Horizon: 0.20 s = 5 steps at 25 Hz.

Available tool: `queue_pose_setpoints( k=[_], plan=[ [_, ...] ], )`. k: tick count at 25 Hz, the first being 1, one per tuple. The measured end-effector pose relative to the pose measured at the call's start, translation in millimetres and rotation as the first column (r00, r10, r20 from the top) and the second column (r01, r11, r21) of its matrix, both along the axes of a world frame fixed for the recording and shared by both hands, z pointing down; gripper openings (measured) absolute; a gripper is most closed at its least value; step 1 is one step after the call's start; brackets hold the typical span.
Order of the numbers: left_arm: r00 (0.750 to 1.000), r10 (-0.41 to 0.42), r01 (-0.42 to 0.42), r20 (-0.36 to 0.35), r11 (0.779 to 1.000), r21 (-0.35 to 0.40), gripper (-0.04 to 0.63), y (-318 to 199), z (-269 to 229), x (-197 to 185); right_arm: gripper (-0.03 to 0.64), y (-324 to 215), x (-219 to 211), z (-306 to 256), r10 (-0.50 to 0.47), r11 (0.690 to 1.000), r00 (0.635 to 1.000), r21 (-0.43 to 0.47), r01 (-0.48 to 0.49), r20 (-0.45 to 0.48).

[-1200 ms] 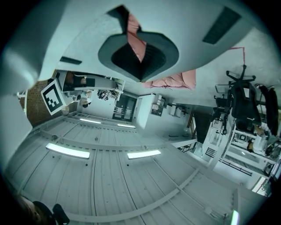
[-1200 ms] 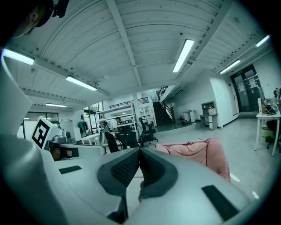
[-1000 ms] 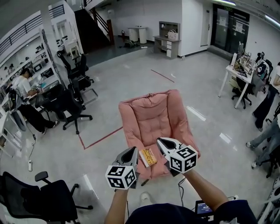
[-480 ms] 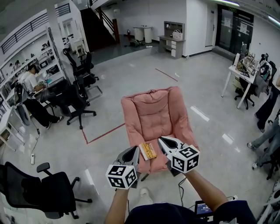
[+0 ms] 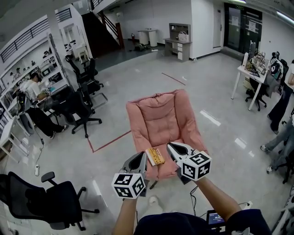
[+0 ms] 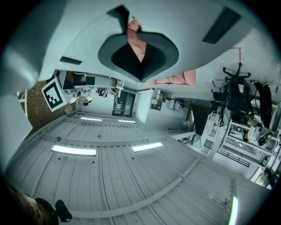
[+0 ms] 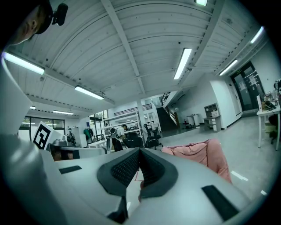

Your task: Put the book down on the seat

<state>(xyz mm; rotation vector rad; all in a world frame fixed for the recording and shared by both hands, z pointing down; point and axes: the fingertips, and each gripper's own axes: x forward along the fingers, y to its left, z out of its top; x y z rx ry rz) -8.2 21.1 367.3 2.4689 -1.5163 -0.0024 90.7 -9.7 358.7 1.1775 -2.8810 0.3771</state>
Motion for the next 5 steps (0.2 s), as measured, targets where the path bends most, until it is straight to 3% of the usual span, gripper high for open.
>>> queue_pose_setpoints(
  k=[5],
  plan=[
    [1.0, -0.002, 0.002, 0.005, 1.0, -0.004, 0.005, 9.2, 3.6, 1.7, 0.018, 9.5, 3.1, -0.4, 0.0, 1.0, 1.0, 0.009, 0.0, 0.002]
  ],
)
